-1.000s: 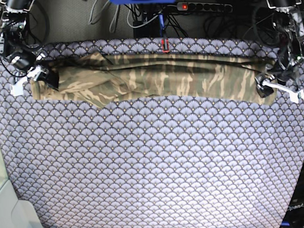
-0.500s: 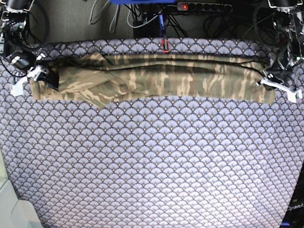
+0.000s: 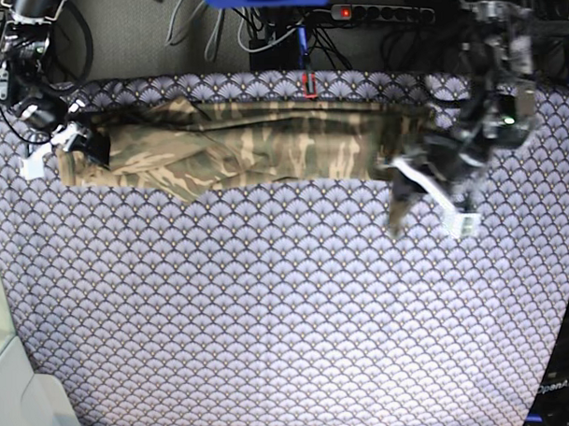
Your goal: Fold the T-shirt properly
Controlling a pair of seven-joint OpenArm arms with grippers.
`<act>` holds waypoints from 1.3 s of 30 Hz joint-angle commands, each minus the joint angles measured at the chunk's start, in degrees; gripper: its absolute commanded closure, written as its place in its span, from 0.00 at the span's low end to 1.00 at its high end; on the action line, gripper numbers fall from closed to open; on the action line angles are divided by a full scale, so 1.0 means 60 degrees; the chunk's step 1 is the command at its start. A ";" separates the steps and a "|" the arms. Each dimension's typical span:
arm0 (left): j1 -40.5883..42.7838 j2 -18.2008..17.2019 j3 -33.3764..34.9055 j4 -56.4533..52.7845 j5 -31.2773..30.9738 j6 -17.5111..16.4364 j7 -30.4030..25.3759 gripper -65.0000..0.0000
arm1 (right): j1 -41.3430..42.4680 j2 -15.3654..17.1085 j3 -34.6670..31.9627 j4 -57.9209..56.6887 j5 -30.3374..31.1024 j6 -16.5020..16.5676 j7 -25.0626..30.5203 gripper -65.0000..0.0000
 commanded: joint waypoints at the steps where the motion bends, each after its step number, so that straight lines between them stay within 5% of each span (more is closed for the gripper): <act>1: -0.0078 0.0047 0.0201 0.0167 -0.0158 -0.0023 -0.0104 0.99 | 0.0036 0.0149 0.0026 0.0124 -0.0012 0.0060 -0.0058 1.00; 12: 0.0816 0.1717 0.1417 0.0343 0.2802 -0.0023 -0.1056 0.99 | 0.0036 0.0163 -0.0120 0.0124 -0.0012 0.0060 -0.0058 1.00; 20: 0.0288 0.2889 0.1505 0.0285 0.3080 -0.0023 -0.1042 0.99 | -0.0008 0.0163 -0.0238 0.0124 -0.0012 0.0060 -0.0014 1.00; 36: 0.0142 0.3373 0.3688 -0.0272 0.4238 -0.0023 -0.1159 0.98 | -0.0022 0.0163 -0.0252 0.0139 -0.0012 0.0060 -0.0028 1.00; 39: 0.0156 0.3373 0.3688 -0.0228 0.4223 -0.0023 -0.1159 0.89 | -0.0022 0.0163 -0.0252 0.0139 -0.0012 0.0060 -0.0043 1.00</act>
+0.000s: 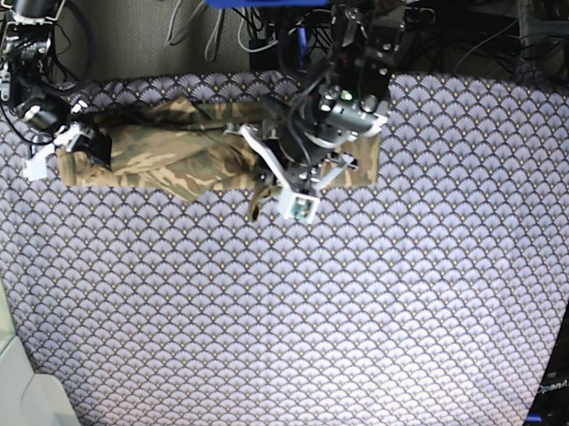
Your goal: Fold the T-shirt properly
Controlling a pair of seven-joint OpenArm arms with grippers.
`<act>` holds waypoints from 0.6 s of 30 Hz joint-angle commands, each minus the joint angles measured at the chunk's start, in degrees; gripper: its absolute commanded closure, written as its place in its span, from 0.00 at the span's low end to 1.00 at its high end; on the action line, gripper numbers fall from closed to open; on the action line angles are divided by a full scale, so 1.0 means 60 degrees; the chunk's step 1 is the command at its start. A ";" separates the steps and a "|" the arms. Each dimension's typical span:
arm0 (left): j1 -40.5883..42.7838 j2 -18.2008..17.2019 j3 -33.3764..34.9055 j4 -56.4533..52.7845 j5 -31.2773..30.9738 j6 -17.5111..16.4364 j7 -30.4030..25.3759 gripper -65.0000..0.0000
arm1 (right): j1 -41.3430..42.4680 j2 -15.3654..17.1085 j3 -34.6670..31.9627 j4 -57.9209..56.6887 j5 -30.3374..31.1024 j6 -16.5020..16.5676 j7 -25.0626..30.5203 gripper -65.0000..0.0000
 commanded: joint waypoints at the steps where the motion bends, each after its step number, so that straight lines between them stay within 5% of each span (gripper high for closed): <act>1: -0.0048 0.0087 0.0046 0.0238 -0.0112 -0.0023 -0.0161 0.80 | 0.0003 0.0134 -0.0001 0.0113 -0.0012 0.0064 -0.0145 1.00; 6: 0.0216 0.0058 0.0060 0.0370 -0.0303 -0.0140 -0.0498 0.36 | 0.0003 0.0149 -0.0001 0.0113 -0.0012 0.0064 -0.0145 1.00; 9: 0.0245 -0.0104 0.0031 0.0399 -0.1416 -0.0140 -0.0893 0.21 | 0.0003 0.0149 -0.0001 0.0113 -0.0012 0.0064 -0.0145 1.00; 15: 0.0172 -0.1071 -0.0042 0.0429 -0.3072 -0.0052 -0.1553 0.20 | -0.0026 0.0149 0.0028 0.0582 -0.0012 0.0064 -0.0145 1.00; 18: 0.0231 -0.1906 -0.0057 0.0429 -0.3453 -0.0037 -0.1670 0.33 | -0.0217 0.0149 0.0072 0.1197 -0.0012 0.0064 -0.0145 1.00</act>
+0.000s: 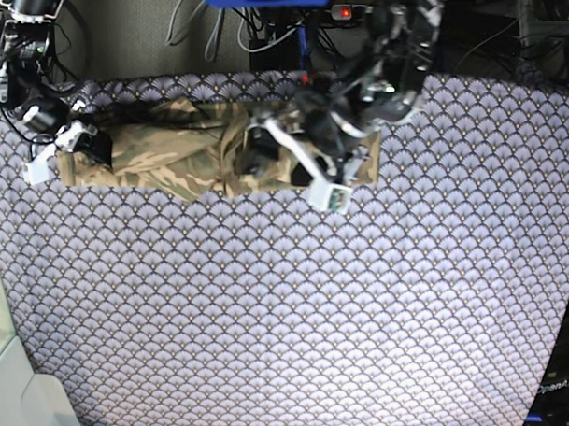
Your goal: Fold the T-shirt properly
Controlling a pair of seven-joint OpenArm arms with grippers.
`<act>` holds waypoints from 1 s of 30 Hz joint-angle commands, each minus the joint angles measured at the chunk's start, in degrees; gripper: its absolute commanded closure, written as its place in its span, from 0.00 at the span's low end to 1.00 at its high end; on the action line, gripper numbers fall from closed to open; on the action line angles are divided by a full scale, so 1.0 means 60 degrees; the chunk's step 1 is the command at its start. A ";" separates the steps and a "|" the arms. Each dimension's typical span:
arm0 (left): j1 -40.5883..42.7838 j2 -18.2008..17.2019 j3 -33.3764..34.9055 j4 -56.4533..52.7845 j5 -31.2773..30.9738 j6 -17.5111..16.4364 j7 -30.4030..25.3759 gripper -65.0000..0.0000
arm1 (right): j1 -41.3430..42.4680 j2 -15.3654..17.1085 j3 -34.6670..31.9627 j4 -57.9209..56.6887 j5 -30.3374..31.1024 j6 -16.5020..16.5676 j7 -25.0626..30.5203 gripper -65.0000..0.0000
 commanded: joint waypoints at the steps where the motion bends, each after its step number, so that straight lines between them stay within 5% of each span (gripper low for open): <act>1: -0.0046 -0.0235 0.0005 0.0203 -0.0175 -0.0052 -0.0140 0.41 | -0.0002 0.0171 0.0069 0.0320 0.0243 0.0064 0.0095 1.00; 6: 0.0437 -0.0807 -0.1079 0.0188 -0.1127 -0.0052 -0.0111 1.00 | -0.0222 0.0361 0.0113 0.0921 0.0243 0.0064 0.0110 1.00; 16: 0.0921 -0.0851 -0.3277 0.0115 -0.1581 -0.0067 -0.0023 0.99 | -0.0354 0.0537 0.0845 0.1038 0.0243 0.0064 0.0081 1.00; 24: 0.0950 -0.0968 -0.3306 0.0086 -0.1581 -0.0081 -0.0052 0.99 | -0.0324 0.0976 0.0831 0.1024 0.0243 0.0064 0.0081 1.00; 30: 0.0892 -0.0968 -0.3292 -0.0251 -0.1567 -0.0081 -0.0111 0.99 | -0.0354 0.0727 0.0831 0.1009 0.0243 0.0064 0.0066 1.00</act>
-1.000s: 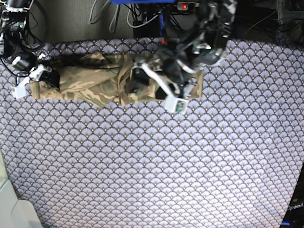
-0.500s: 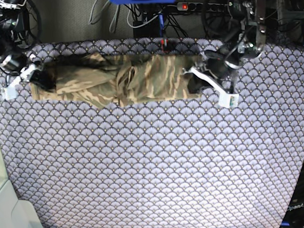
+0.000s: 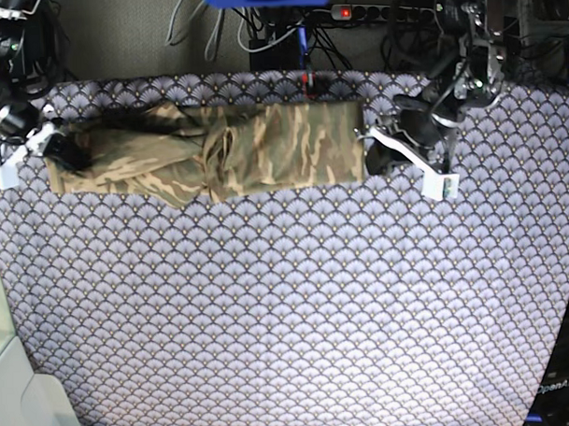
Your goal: Fold the T-shirt properly
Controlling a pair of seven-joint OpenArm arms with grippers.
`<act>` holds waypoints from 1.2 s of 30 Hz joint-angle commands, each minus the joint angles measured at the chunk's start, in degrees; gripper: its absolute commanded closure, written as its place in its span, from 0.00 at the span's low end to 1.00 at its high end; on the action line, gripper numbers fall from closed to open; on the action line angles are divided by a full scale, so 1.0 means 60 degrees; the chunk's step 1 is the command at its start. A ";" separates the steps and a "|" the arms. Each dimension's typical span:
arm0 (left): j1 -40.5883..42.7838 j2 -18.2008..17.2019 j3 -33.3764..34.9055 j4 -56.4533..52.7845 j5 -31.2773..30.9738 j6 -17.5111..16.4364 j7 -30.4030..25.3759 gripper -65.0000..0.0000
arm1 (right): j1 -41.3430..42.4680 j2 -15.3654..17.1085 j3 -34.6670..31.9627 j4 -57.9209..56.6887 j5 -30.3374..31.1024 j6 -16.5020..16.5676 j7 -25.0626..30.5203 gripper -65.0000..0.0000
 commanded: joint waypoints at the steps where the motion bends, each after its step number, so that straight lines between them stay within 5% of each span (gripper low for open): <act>1: -0.0110 -0.0054 -0.0010 -0.0074 -0.0066 -0.0016 -0.0121 0.99 | 0.0025 0.0221 0.0095 0.0124 0.0239 0.0060 0.0157 1.00; 11: -0.0257 -0.0054 -0.0010 -0.0763 -0.0081 -0.0074 -0.0136 0.99 | 0.0011 -0.0013 0.0095 0.0139 0.0239 0.0060 0.0157 1.00; 22: -0.0286 -0.0054 -0.0010 -0.0763 -0.0095 -0.0074 -0.0136 0.99 | 0.0025 -0.0028 0.0344 0.0197 0.0283 0.0060 -0.0561 0.53; 36: -0.0316 0.0005 0.0005 -0.0763 -0.0139 -0.0074 -0.0136 0.99 | 0.0685 0.0705 0.0754 0.0109 -0.0347 0.0060 -0.0517 0.52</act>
